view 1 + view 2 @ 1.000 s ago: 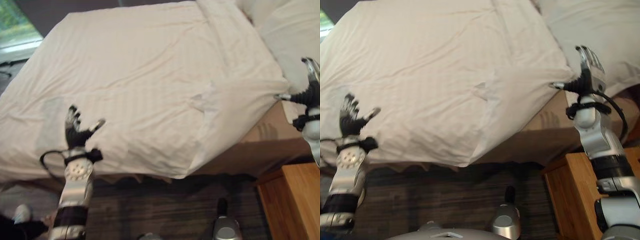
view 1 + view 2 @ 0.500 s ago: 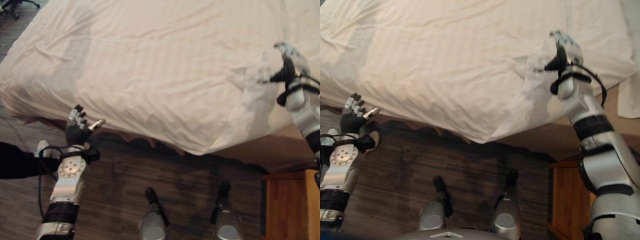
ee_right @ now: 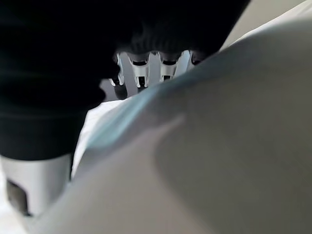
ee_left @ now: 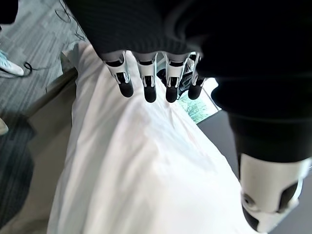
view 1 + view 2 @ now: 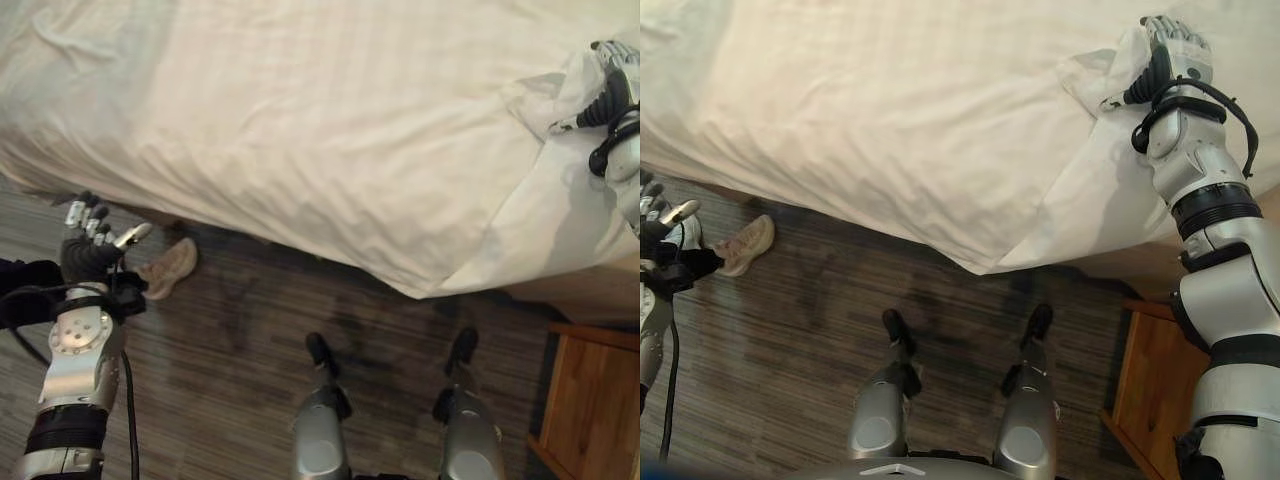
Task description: Making the bed.
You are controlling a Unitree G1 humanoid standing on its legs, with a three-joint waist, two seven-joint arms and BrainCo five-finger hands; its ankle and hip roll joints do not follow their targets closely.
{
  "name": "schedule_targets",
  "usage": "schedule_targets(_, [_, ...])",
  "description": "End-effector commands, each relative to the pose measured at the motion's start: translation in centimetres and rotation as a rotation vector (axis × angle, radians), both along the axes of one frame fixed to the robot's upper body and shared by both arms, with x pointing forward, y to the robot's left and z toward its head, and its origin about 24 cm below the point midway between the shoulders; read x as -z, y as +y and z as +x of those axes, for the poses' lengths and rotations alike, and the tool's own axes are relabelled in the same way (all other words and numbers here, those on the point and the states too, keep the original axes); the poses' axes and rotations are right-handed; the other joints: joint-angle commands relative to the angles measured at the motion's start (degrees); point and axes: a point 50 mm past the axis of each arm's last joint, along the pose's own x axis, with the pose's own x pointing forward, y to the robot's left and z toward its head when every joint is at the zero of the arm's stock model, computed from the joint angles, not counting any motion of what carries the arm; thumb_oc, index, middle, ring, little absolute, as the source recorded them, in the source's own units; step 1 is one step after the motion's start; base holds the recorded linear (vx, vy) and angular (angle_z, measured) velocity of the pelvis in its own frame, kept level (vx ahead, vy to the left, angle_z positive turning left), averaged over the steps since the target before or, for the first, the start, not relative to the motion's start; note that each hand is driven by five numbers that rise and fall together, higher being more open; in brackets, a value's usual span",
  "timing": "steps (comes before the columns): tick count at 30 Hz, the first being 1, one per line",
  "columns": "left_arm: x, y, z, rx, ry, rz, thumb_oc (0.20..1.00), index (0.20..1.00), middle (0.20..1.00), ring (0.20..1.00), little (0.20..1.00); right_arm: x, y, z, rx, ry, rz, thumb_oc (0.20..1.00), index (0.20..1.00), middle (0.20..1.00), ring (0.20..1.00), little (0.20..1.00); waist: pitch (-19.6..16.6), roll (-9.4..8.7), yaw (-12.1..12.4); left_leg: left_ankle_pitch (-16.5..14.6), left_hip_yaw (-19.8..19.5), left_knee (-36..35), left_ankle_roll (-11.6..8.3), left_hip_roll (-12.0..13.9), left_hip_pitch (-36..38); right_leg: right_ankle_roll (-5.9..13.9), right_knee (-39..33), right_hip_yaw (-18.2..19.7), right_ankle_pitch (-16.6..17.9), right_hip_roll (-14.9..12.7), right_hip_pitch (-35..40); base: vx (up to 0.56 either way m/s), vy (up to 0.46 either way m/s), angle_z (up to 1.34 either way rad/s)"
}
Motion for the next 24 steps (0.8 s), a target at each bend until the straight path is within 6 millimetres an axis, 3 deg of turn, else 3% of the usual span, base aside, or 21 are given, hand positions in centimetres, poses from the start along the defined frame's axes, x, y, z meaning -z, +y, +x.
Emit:
schedule_targets(1, [-3.5,0.8,0.3,0.006,-0.130,0.007,1.000,1.000,1.000,1.000,1.000,-3.4,-0.6,-0.6,0.040,-0.073,-0.040,0.200,0.200,0.200,0.200,0.200,-1.0,-2.03,0.5,4.6,-0.4,0.5,-6.09,5.1,-1.4,4.53,2.1,2.7,-7.2,-1.2,-3.7,-0.05,-0.029,-0.14])
schedule_targets(5, [-3.2,1.0,0.2,-0.003,-0.130,-0.016,1.000,1.000,1.000,1.000,1.000,-2.5,-1.1,-0.4,0.070,-0.020,-0.044,0.200,0.200,0.200,0.200,0.200,-0.7,-1.56,0.2,4.5,-0.1,0.6,-6.09,5.5,-1.3,4.48,1.9,3.5,-7.2,-0.7,-4.0,-0.03,-0.001,-0.17])
schedule_targets(6, [-2.8,0.8,0.4,0.004,-0.121,-0.025,1.000,1.000,1.000,1.000,1.000,-1.9,-1.2,-0.4,0.065,-0.010,-0.019,0.200,0.200,0.200,0.200,0.200,-0.8,-1.44,-0.9,4.0,0.6,0.7,-6.09,5.5,0.1,4.40,1.8,4.3,-7.2,-0.6,-3.8,-0.01,0.059,-0.10])
schedule_targets(7, [-1.8,0.2,1.6,-0.025,-0.065,0.001,1.000,1.000,1.000,1.000,1.000,-0.9,0.7,0.4,0.001,-0.012,0.000,0.200,0.200,0.200,0.200,0.200,-0.7,-2.02,-3.1,3.9,1.4,0.8,-6.09,5.8,0.8,4.56,1.9,4.6,-7.1,-0.6,-3.8,-0.01,0.080,-0.11])
schedule_targets(9, [-1.2,-1.2,3.5,0.001,-0.075,-0.069,1.000,1.000,1.000,1.000,1.000,-0.8,0.9,0.2,-0.007,-0.054,0.010,0.200,0.200,0.200,0.200,0.200,-0.8,-2.34,-3.8,3.0,1.8,0.8,-6.09,5.3,2.8,4.58,1.8,5.1,-7.1,-0.9,-2.7,0.01,0.048,-0.14])
schedule_targets(10, [-1.3,-1.3,3.6,0.002,-0.075,-0.068,1.000,1.000,1.000,1.000,1.000,-0.8,0.9,0.2,-0.006,-0.054,0.011,0.200,0.200,0.200,0.200,0.200,-0.7,-2.37,-3.7,3.0,1.9,0.8,-6.09,5.3,2.8,4.59,1.8,5.2,-7.1,-0.9,-2.7,-0.01,0.036,-0.15])
schedule_targets(11, [-0.3,-2.0,4.4,-0.009,-0.073,-0.138,1.000,1.000,1.000,1.000,1.000,0.3,1.3,-0.5,-0.055,-0.072,-0.008,0.200,0.200,0.200,0.200,0.200,-1.6,-3.29,-6.8,3.0,3.6,0.9,-6.09,4.9,5.2,4.00,2.2,5.1,-5.9,-1.1,-1.7,-0.02,0.026,-0.14])
schedule_targets(14, [0.4,-2.3,4.4,-0.010,-0.054,-0.153,1.000,1.000,1.000,1.000,1.000,1.7,0.8,-1.2,-0.065,-0.065,0.003,0.200,0.200,0.200,0.200,0.200,-2.0,-3.92,-7.8,2.3,3.9,0.9,-6.09,4.5,6.7,4.06,2.2,5.3,-5.9,-1.1,-0.6,0.04,0.036,-0.13])
schedule_targets(16, [2.3,-3.4,4.2,0.002,-0.039,-0.229,1.000,1.000,1.000,1.000,1.000,5.8,-1.1,-3.4,-0.057,-0.038,0.068,0.200,0.200,0.200,0.200,0.200,-3.1,-4.91,-11.2,0.2,4.7,0.8,-6.09,3.4,9.9,3.99,2.2,5.7,-5.8,-1.4,1.1,0.09,0.054,-0.25])
schedule_targets(20, [6.1,-5.3,3.7,0.024,0.066,-0.291,1.000,1.000,1.000,1.000,1.000,14.3,-4.6,-7.9,0.044,0.126,0.182,0.200,0.200,0.200,0.200,0.200,-5.5,-6.57,-13.5,-2.1,4.8,0.8,-5.67,1.7,13.5,4.15,2.3,6.1,-5.5,-2.4,3.6,0.06,0.004,-0.09])
schedule_targets(21, [6.2,-5.5,3.8,0.031,0.072,-0.287,1.000,1.000,1.000,1.000,1.000,14.5,-4.8,-8.3,0.051,0.131,0.185,0.200,0.200,0.200,0.200,0.200,-5.6,-6.69,-13.1,-2.2,4.7,0.8,-5.65,1.7,13.6,4.20,2.3,6.0,-5.5,-2.5,3.8,0.02,-0.005,-0.15])
schedule_targets(22, [7.1,-6.1,3.8,0.035,0.097,-0.308,1.000,1.000,1.000,1.000,1.000,17.6,-5.1,-9.2,0.079,0.204,0.248,0.200,0.200,0.200,0.200,0.200,-5.9,-6.86,-14.0,-2.6,4.6,0.8,-5.38,1.2,14.2,4.20,2.3,6.2,-5.4,-2.6,4.2,0.00,-0.004,-0.18])
schedule_targets(23, [8.1,-7.6,4.2,0.064,0.125,-0.339,1.000,1.000,1.000,1.000,1.000,22.0,-5.9,-11.1,0.155,0.306,0.332,0.200,0.200,0.200,0.200,0.200,-6.5,-7.63,-14.9,-3.4,4.6,0.9,-4.84,0.1,15.6,4.16,2.4,7.1,-5.4,-3.0,5.1,0.00,-0.004,-0.08])
schedule_targets(24, [8.1,-7.7,4.2,0.066,0.126,-0.338,1.000,1.000,1.000,1.000,1.000,22.0,-5.9,-11.1,0.156,0.306,0.333,0.200,0.200,0.200,0.200,0.200,-6.5,-7.72,-14.8,-3.4,4.7,0.9,-4.82,0.0,15.7,4.19,2.4,7.2,-5.4,-3.1,5.1,0.00,-0.003,-0.07])
